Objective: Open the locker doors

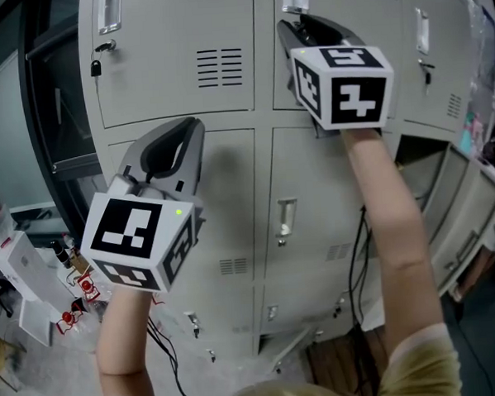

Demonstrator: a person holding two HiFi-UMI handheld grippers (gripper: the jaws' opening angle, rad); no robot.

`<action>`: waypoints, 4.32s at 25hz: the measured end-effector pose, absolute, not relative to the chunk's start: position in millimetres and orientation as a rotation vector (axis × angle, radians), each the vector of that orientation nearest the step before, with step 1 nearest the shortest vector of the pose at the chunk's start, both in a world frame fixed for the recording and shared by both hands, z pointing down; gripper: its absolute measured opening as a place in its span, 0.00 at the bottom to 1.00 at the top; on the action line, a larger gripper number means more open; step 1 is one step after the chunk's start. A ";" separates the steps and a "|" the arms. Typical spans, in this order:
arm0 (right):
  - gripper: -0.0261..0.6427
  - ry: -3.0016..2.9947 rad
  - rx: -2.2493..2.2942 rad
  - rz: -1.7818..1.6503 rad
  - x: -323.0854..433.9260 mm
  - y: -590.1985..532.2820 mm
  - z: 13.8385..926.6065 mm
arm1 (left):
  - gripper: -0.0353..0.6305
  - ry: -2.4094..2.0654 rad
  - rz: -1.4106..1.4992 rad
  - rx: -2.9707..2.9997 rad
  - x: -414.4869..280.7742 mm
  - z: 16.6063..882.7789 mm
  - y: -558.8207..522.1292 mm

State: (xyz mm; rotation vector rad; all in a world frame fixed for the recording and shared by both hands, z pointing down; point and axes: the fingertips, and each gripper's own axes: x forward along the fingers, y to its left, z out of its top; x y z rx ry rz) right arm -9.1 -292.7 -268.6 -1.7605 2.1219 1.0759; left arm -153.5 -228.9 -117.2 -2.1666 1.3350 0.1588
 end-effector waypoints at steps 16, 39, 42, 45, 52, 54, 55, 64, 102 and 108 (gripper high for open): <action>0.17 2.189 -1.663 0.978 5.3 -237.1 -269.1 | 0.06 1.298 0.189 -2.224 -153.3 -107.9 -210.0; 0.19 2.137 -1.630 0.922 113.9 -101.5 -265.8 | 0.06 0.956 0.297 -2.412 -47.8 -106.1 -184.3; 0.19 2.092 -1.699 0.995 125.3 -97.7 -263.6 | 0.06 0.935 0.292 -2.426 -39.3 -103.1 -185.4; 0.19 2.076 -1.734 0.996 142.0 -89.0 -263.4 | 0.06 0.892 0.297 -2.455 -21.7 -98.6 -187.2; 0.19 2.005 -1.805 0.950 180.4 -75.9 -261.7 | 0.06 0.809 0.321 -2.524 6.6 -88.6 -196.3; 0.19 1.993 -1.812 0.929 187.6 -73.2 -261.3 | 0.06 0.793 0.323 -2.536 12.1 -86.4 -197.9; 0.19 1.987 -1.814 0.921 190.8 -71.6 -261.0 | 0.06 0.787 0.322 -2.540 14.3 -85.2 -198.3; 0.19 1.849 -1.963 1.009 219.8 -62.1 -259.8 | 0.06 0.775 0.333 -2.580 20.9 -79.6 -210.7; 0.10 1.663 -2.316 0.984 238.0 -51.1 -68.9 | 0.06 0.803 0.352 -2.657 5.3 -33.3 -181.0; 0.07 1.715 -2.310 0.901 226.7 -65.3 -30.0 | 0.06 0.845 0.360 -2.690 -4.3 -13.5 -189.4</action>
